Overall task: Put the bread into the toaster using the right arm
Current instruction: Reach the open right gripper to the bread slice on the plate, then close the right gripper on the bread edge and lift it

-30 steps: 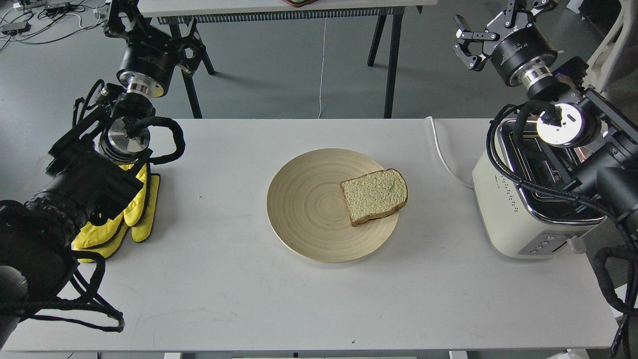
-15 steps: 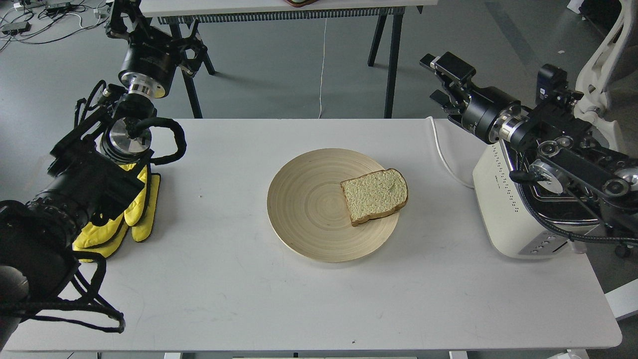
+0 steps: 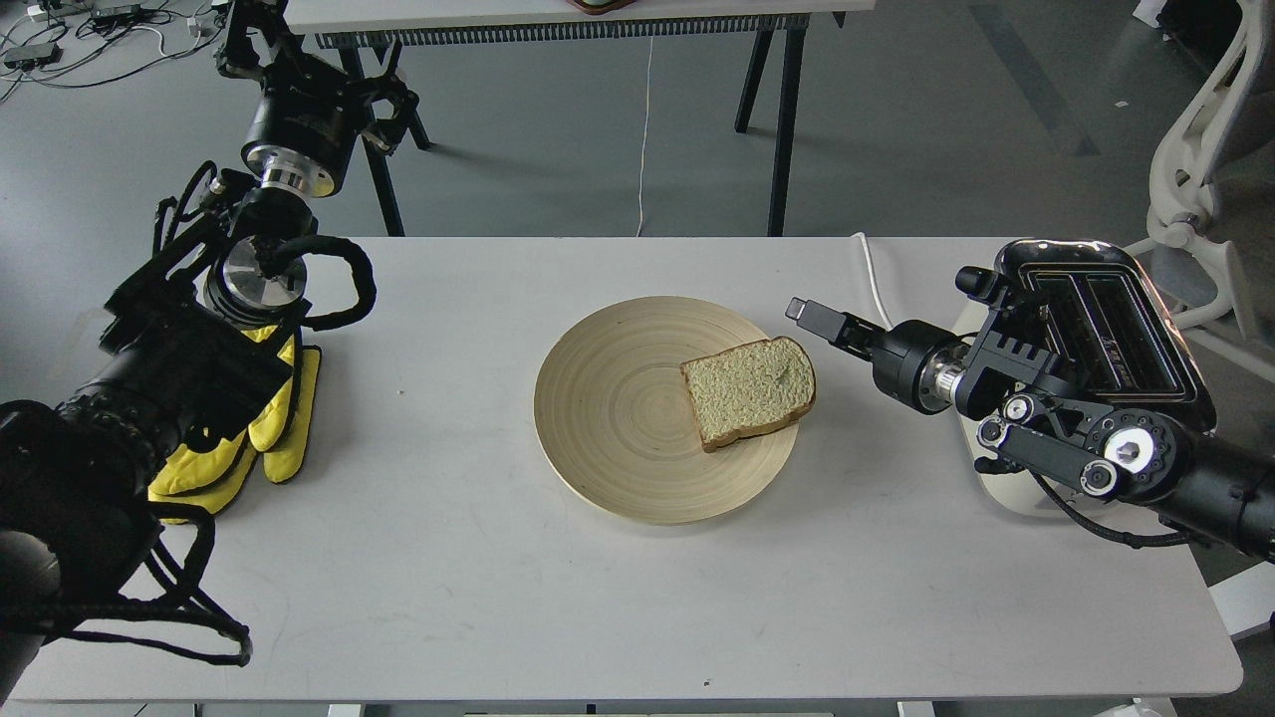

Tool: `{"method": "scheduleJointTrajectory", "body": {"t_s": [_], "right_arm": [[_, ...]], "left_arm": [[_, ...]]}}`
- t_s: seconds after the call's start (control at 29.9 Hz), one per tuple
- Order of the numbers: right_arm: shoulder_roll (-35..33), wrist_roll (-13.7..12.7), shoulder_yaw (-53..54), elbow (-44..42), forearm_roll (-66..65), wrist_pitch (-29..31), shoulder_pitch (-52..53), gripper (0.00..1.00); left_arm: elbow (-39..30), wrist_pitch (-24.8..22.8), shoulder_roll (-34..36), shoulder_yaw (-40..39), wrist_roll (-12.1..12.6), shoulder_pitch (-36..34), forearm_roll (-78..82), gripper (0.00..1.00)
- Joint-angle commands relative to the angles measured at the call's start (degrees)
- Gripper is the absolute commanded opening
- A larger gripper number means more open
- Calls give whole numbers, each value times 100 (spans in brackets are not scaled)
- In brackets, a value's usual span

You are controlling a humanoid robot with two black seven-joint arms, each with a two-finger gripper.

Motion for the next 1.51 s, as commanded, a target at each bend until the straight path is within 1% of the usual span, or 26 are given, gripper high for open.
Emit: {"method": "scheduleJointTrajectory", "body": {"t_s": [0.0, 0.33, 0.44, 0.67, 0.77, 0.84, 0.9, 0.97, 1.04, 1.14, 1.24, 1.27, 1.31, 1.37, 1.47], "right_arm": [[200, -12, -30, -210, 8, 33, -29, 75], [402, -161, -197, -351, 43, 59, -47, 72], [481, -275, -206, -465, 52, 59, -47, 72], [736, -311, -276, -676, 52, 68, -47, 70], [780, -319, -373, -685, 60, 68, -38, 64], [798, -381, -461, -685, 69, 68, -29, 58], [798, -434, -522, -685, 69, 68, -20, 54], [798, -443, -540, -685, 69, 68, -20, 51], [798, -443, -540, -685, 69, 68, -11, 45], [798, -451, -540, -685, 69, 68, -3, 35], [789, -460, -540, -685, 69, 68, -11, 20], [789, -486, -540, -685, 69, 68, -11, 15], [789, -521, -540, -685, 69, 68, -11, 11], [798, -557, -540, -685, 69, 68, -11, 7], [789, -566, -540, -685, 69, 59, -3, 4]], "left_arm": [[1, 0, 0, -1, 0, 0, 0, 100], [1, 0, 0, -1, 0, 0, 0, 100], [1, 0, 0, -1, 0, 0, 0, 100], [1, 0, 0, -1, 0, 0, 0, 100], [1, 0, 0, -1, 0, 0, 0, 100], [1, 0, 0, -1, 0, 0, 0, 100], [1, 0, 9, -1, 0, 0, 0, 100], [1, 0, 9, -1, 0, 0, 0, 100], [1, 0, 9, -1, -9, 0, 0, 100], [1, 0, 9, -1, -9, 0, 0, 100], [1, 0, 0, -1, -9, 0, 0, 100], [1, 0, 0, -1, -9, 0, 0, 100], [1, 0, 0, -1, -9, 0, 0, 100], [1, 0, 0, -1, -9, 0, 0, 100], [1, 0, 0, -1, -9, 0, 0, 100]]}}
